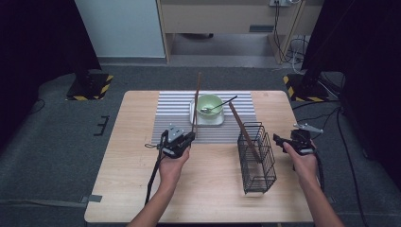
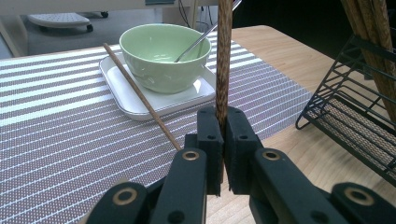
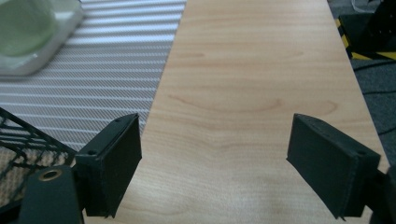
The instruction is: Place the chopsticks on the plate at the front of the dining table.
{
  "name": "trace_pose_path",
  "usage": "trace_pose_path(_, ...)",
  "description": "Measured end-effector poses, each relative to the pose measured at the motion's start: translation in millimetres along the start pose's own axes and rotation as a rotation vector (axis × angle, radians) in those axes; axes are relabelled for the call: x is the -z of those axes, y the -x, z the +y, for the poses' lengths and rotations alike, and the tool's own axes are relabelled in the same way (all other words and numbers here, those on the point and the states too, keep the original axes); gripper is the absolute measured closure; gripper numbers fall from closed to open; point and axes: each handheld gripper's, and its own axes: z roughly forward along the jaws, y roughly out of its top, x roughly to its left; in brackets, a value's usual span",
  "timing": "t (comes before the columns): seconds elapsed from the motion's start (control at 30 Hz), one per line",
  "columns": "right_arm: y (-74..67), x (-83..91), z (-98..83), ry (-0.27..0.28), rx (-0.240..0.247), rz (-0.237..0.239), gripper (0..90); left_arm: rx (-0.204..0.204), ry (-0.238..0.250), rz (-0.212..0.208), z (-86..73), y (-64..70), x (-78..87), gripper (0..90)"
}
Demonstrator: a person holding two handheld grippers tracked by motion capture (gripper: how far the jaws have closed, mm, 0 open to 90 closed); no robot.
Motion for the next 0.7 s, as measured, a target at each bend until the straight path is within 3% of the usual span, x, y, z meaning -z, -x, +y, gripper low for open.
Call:
trace_pose_path(0.23,-1.2,-6.8,-9.3,-0.011,0.006,-0.023,16.7,-0.011,-0.007,0.001,-0.1,3.5,-2.9,85.8)
trace_pose_path(0.7,-5.5,-16.5,-17.9,-0.062,0.059,-0.092,15.5,0.019,-0.007,0.016,4.8,1.7,-9.0,85.8)
